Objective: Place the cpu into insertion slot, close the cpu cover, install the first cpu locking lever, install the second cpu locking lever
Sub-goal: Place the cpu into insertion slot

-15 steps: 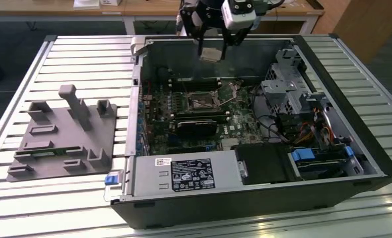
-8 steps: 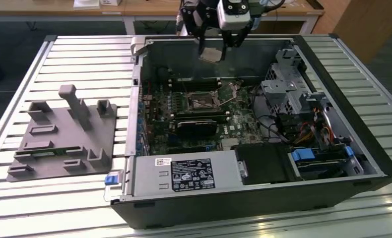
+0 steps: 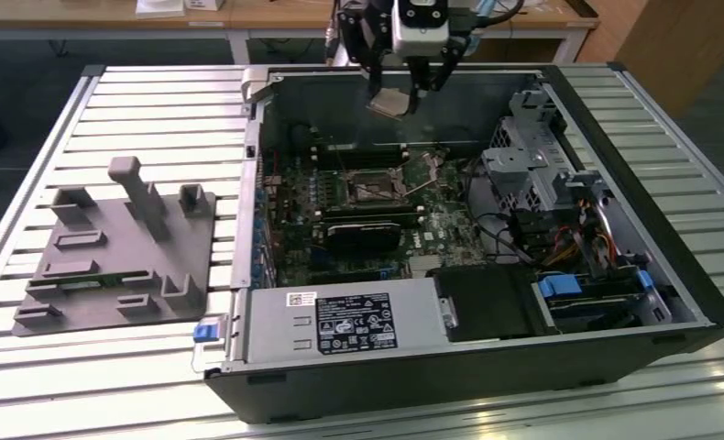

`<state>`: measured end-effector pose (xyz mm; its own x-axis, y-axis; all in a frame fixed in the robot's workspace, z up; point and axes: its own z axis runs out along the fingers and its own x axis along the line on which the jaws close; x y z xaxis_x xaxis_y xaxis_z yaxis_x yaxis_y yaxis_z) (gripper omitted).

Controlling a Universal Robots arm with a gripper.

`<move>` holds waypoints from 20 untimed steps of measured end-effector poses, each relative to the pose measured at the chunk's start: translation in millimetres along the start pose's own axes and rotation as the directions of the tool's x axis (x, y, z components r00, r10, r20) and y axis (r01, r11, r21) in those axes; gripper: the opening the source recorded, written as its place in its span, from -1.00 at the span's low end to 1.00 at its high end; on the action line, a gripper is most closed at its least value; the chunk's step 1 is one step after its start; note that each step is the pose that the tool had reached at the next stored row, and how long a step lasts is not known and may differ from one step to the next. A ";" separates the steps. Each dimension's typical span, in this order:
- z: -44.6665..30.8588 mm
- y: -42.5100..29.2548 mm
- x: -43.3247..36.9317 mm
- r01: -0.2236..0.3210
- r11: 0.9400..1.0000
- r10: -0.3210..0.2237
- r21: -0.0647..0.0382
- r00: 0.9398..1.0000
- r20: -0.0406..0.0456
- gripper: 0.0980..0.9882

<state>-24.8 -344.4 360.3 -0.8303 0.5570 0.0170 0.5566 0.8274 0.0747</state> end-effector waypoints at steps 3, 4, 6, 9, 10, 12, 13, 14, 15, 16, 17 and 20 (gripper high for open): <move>0.1 0.0 0.0 -0.048 0.999 0.048 -0.001 0.999 0.004 0.00; 0.1 0.0 0.0 -0.064 0.998 0.064 -0.001 0.998 0.005 0.00; 0.2 0.0 0.0 -0.100 0.995 0.100 -0.002 0.995 0.008 0.00; 0.3 0.0 0.0 -0.153 0.988 0.153 -0.003 0.988 0.012 0.00; 0.4 0.0 0.0 -0.171 0.985 0.171 -0.003 0.985 0.013 0.00; 0.5 0.0 0.0 -0.206 0.979 0.206 -0.005 0.978 0.015 0.00; 0.5 0.0 0.0 -0.223 0.975 0.223 -0.005 0.975 0.017 0.00; 0.6 0.0 0.0 -0.242 0.970 0.242 -0.006 0.970 0.018 0.00; 0.6 -0.1 0.0 -0.260 0.966 0.260 -0.006 0.966 0.019 0.00; 0.6 -0.1 0.0 -0.277 0.961 0.277 -0.007 0.961 0.020 0.00; 0.7 -0.1 0.0 -0.294 0.956 0.294 -0.008 0.956 0.022 0.00; 1.1 -0.1 0.0 -0.342 0.940 0.342 -0.010 0.939 0.025 0.00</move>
<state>-24.8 -344.4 359.2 -0.5885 0.8083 0.0163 0.8069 0.5860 0.0740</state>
